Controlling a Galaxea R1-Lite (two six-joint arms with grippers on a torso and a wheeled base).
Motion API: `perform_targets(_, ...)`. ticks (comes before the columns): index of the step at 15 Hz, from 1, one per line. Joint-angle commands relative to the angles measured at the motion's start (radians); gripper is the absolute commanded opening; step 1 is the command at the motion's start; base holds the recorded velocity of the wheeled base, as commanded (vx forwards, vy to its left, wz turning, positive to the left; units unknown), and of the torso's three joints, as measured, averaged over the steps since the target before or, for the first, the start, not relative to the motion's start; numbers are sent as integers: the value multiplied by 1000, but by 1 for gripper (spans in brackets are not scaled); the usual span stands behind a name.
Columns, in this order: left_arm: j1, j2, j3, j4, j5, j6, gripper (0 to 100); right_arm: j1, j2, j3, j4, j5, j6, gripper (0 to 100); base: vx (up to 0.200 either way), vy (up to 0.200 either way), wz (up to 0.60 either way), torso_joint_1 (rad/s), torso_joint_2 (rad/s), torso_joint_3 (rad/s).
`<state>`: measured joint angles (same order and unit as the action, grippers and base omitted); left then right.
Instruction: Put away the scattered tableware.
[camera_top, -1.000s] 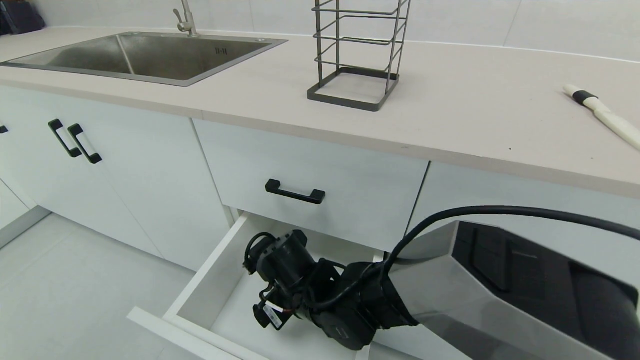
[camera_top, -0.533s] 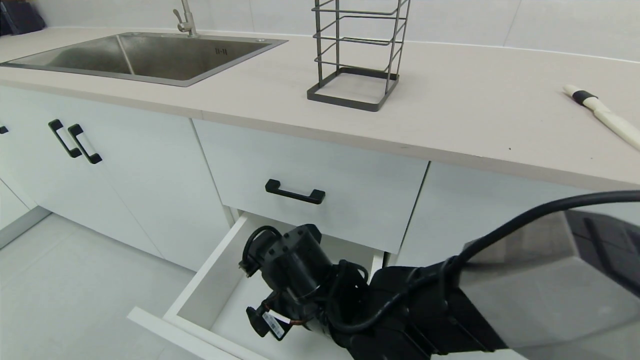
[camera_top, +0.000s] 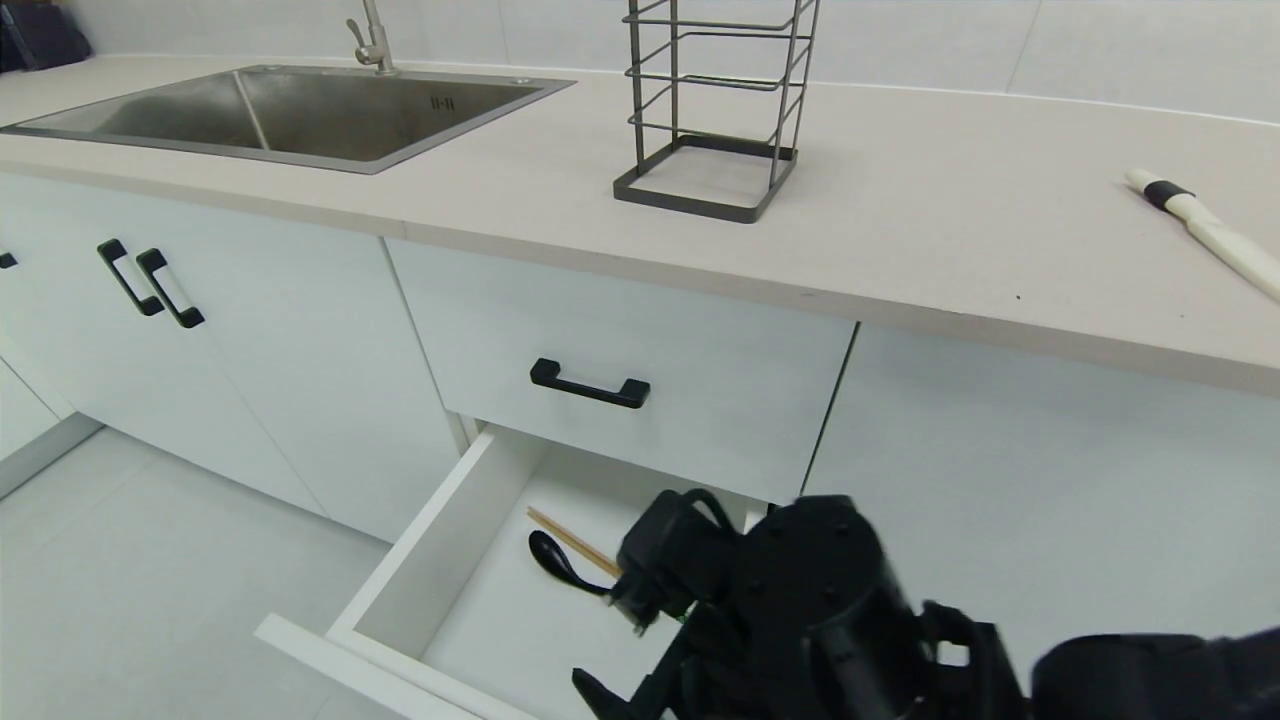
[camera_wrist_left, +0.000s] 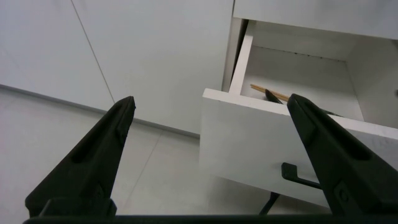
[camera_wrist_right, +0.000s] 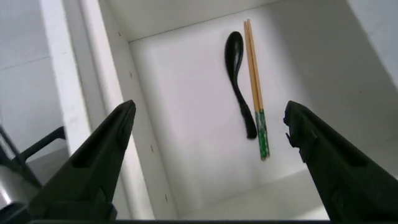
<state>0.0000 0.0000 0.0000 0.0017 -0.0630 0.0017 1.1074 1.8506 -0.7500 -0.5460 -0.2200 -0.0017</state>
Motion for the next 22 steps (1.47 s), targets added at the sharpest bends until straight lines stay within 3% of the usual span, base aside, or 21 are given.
perform_targets(1, 0, 2, 0, 0, 0, 0, 100, -51, -249, 173, -17, 7, -9, 100, 0, 0, 0, 0, 0, 0)
perform_targets(4, 0, 2, 0, 0, 2, 0, 100, -66, -433, 339, -22, 33, -29, 100, 0, 0, 0, 0, 0, 0)
perform_targets(6, 0, 2, 0, 0, 0, 0, 100, -123, -567, 454, -14, 59, -64, 100, 0, 0, 0, 0, 0, 0)
perform_targets(8, 0, 2, 0, 0, 0, 0, 100, -247, -881, 624, 47, 131, -115, 100, 0, 0, 0, 0, 0, 0)
perform_targets(11, 0, 2, 0, 0, 0, 0, 100, -319, -1231, 638, 196, 134, -123, 100, 0, 0, 0, 0, 0, 0)
perform_targets(13, 0, 2, 0, 0, 0, 0, 100, -491, -1378, 621, 284, 133, -93, 100, 0, 0, 0, 0, 0, 0)
perform_targets(14, 0, 2, 0, 0, 0, 0, 100, -644, -1458, 644, 310, 154, -69, 100, 0, 0, 0, 0, 0, 0)
perform_targets(15, 0, 2, 0, 0, 0, 0, 100, -683, -1482, 650, 324, 171, -69, 100, 0, 0, 0, 0, 0, 0)
perform_targets(18, 0, 2, 0, 0, -1, 0, 100, -960, -1703, 644, 443, 315, -95, 100, 0, 0, 0, 0, 0, 0)
perform_targets(21, 0, 2, 0, 0, -1, -2, 100, -1022, -1745, 666, 459, 326, -96, 100, 0, 0, 0, 0, 0, 0)
perform_targets(22, 0, 2, 0, 0, -1, -3, 100, -1023, -1745, 738, 454, 323, -95, 100, 0, 0, 0, 0, 0, 0)
